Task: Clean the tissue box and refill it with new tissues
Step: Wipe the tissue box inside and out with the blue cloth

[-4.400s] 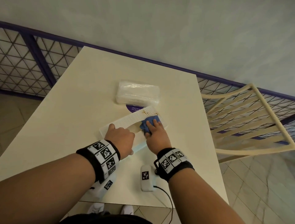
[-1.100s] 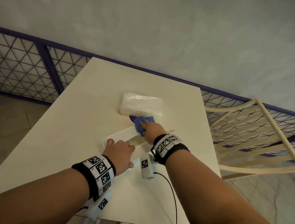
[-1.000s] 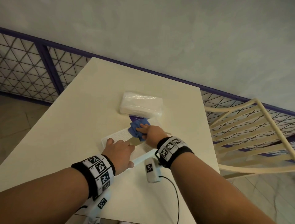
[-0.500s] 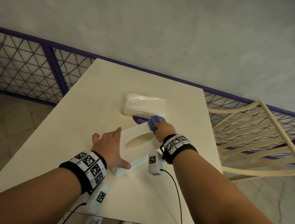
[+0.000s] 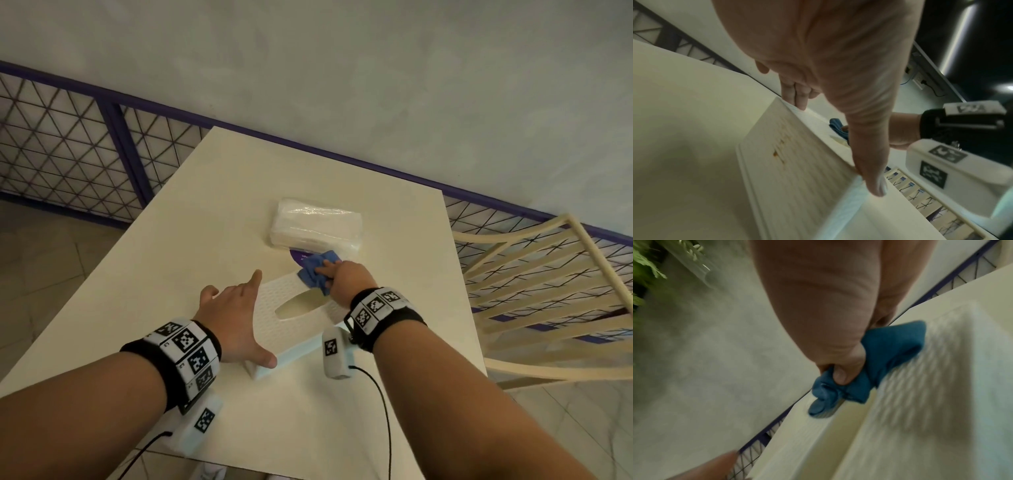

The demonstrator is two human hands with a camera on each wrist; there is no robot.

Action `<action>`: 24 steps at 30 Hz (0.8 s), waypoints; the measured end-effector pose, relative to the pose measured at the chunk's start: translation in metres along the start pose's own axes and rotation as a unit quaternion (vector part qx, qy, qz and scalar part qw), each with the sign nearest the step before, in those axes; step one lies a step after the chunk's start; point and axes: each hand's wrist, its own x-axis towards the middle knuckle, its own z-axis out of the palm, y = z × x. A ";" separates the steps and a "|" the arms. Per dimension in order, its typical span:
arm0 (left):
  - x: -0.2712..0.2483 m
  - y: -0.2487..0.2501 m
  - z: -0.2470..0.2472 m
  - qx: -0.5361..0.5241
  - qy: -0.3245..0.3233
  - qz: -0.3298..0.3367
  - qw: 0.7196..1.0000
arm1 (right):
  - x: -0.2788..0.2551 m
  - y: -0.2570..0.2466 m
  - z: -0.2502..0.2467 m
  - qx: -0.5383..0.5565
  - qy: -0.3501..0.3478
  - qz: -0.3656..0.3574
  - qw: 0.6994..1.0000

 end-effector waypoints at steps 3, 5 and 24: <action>0.001 -0.002 0.003 -0.014 0.010 -0.001 1.000 | -0.009 -0.027 0.001 0.074 0.030 -0.006 0.997; 0.002 -0.003 0.005 -0.029 0.022 -0.001 0.999 | -0.019 -0.055 0.007 0.081 0.014 -0.049 0.995; 0.001 0.000 0.003 0.015 0.011 0.009 1.000 | -0.067 -0.020 0.028 0.069 -0.036 -0.065 0.995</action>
